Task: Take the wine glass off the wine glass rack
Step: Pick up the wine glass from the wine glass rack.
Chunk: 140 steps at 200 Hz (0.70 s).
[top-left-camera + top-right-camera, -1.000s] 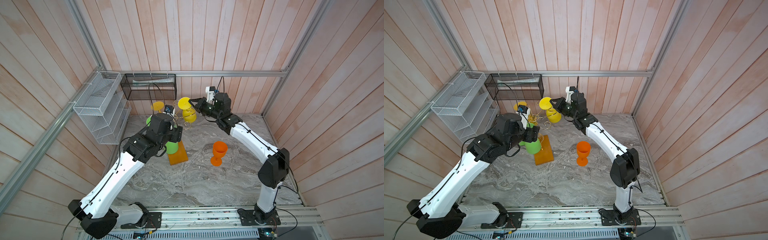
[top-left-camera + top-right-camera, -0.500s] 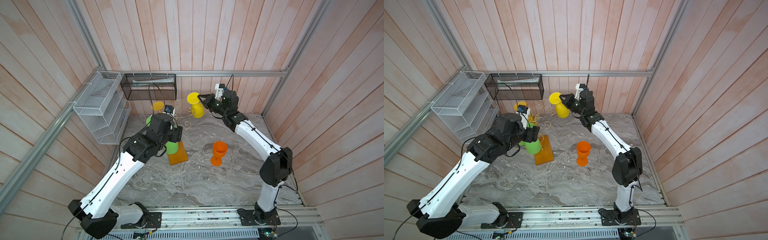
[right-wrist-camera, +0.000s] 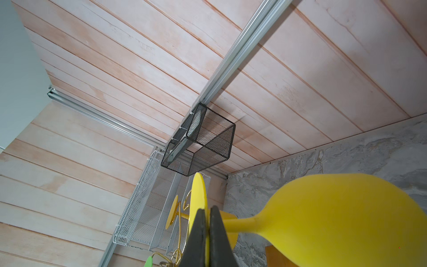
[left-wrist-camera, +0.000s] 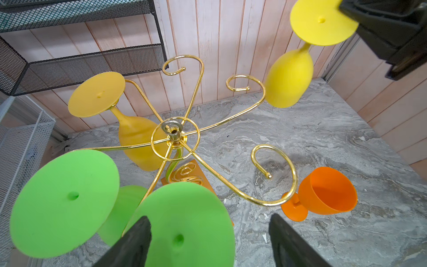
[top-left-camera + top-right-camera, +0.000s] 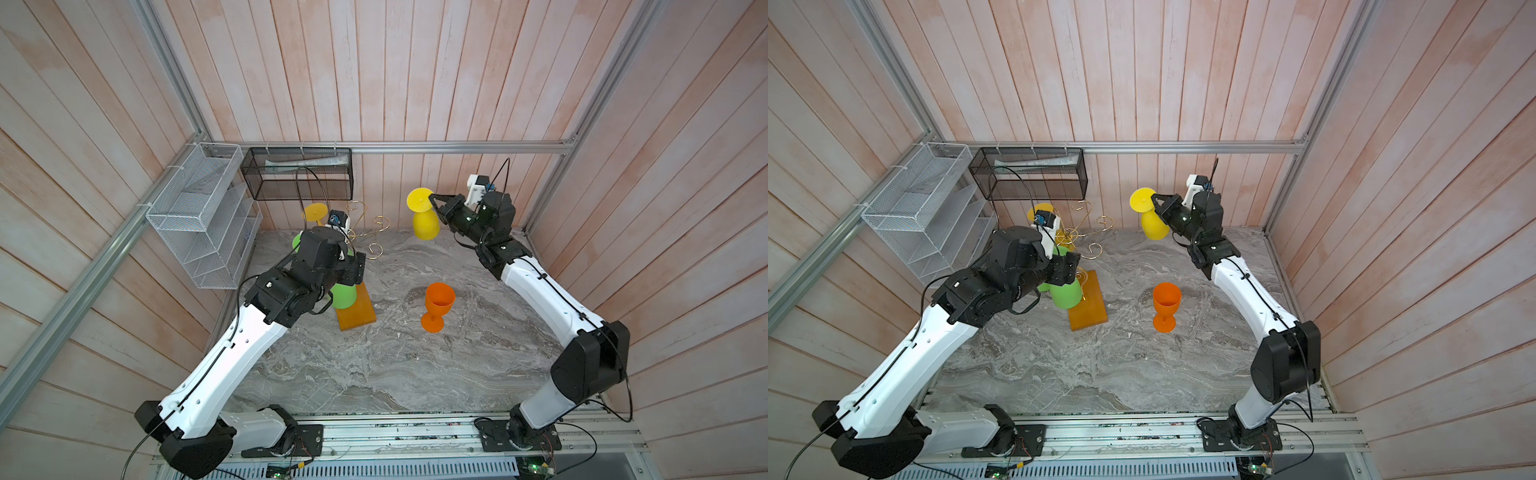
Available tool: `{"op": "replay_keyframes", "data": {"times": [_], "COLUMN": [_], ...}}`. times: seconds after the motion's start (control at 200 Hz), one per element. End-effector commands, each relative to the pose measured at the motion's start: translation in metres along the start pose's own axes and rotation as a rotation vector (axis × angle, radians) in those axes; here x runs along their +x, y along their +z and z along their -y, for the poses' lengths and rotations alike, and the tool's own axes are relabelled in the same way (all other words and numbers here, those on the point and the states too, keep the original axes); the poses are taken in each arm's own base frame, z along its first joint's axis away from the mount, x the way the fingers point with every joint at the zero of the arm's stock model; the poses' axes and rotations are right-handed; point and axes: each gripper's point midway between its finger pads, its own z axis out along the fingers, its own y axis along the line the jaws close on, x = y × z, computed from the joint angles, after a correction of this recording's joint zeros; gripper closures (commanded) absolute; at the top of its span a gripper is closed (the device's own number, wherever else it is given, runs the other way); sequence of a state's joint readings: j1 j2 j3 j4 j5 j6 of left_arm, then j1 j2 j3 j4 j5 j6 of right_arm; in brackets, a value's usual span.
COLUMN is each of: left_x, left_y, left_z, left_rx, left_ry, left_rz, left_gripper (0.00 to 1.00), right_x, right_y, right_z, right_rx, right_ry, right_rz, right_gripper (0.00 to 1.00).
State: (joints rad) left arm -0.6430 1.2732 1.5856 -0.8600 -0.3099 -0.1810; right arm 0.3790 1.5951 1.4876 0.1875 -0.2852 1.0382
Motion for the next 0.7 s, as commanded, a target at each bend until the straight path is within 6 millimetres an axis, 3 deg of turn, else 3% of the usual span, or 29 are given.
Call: {"op": "replay_keyframes", "data": {"times": [0.0,0.4,0.695], "left_x": [-0.001,0.007,0.020], "left_y": [-0.007,-0.016,-0.030], "left_z": [0.000,0.009,0.024], "left_rx": [0.018,0.062,0.117], "left_ry": [-0.026,-0.066,-0.117], "left_rz": [0.011,0.000,-0.017], "left_gripper": [0.18,0.18,0.18], "right_x": [-0.008,0.008,0.064], "right_y": [-0.020,-0.087,-0.106], "right_z": [-0.010,-0.007,-0.025], "right_rx": [-0.014,0.119,0.161], "right_ry": [-0.056,-0.263,-0.518], "right_rz": [0.046,0.089,0.048], "right_gripper": [1.00,1.00,1.00]}}
